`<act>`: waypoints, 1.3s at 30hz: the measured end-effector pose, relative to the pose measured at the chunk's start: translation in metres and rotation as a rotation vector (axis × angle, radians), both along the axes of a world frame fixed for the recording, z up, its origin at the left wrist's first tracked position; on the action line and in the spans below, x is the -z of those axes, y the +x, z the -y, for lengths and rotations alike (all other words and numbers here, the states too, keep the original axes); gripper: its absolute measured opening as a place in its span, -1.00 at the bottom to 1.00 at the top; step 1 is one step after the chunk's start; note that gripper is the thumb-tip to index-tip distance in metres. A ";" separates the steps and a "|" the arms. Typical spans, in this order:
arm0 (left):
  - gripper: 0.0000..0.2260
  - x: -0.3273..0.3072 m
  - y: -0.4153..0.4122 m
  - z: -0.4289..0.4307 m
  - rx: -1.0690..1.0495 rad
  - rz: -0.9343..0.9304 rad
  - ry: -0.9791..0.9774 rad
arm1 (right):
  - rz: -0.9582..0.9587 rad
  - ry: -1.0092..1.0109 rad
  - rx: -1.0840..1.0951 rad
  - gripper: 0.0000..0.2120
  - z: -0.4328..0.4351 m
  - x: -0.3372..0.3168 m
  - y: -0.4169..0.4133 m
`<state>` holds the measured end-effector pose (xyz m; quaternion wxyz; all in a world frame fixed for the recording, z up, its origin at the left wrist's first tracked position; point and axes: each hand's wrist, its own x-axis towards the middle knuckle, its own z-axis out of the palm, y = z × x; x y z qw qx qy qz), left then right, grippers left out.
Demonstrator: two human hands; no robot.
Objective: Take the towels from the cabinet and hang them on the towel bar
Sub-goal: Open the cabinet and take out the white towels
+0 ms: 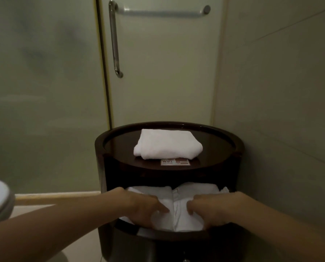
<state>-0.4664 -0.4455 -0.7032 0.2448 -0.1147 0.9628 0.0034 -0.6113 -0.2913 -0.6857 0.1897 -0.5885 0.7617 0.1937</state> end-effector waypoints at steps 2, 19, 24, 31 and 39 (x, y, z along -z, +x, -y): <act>-0.51 0.009 -0.005 -0.004 -0.041 -0.008 0.002 | -0.045 -0.021 -0.014 -0.47 0.001 0.005 0.000; -0.41 0.024 -0.016 0.003 0.107 0.057 -0.215 | -0.087 -0.125 -0.055 -0.48 0.016 0.019 -0.003; -0.42 0.014 -0.014 0.006 0.150 -0.004 -0.160 | -0.159 -0.129 -0.058 -0.37 0.020 0.031 0.003; -0.53 0.012 -0.007 0.015 0.170 -0.171 -0.080 | -0.199 -0.142 -0.046 -0.42 0.028 0.036 0.004; -0.50 0.012 -0.008 0.019 0.203 -0.140 -0.112 | -0.190 0.018 -0.099 -0.34 0.031 0.023 0.000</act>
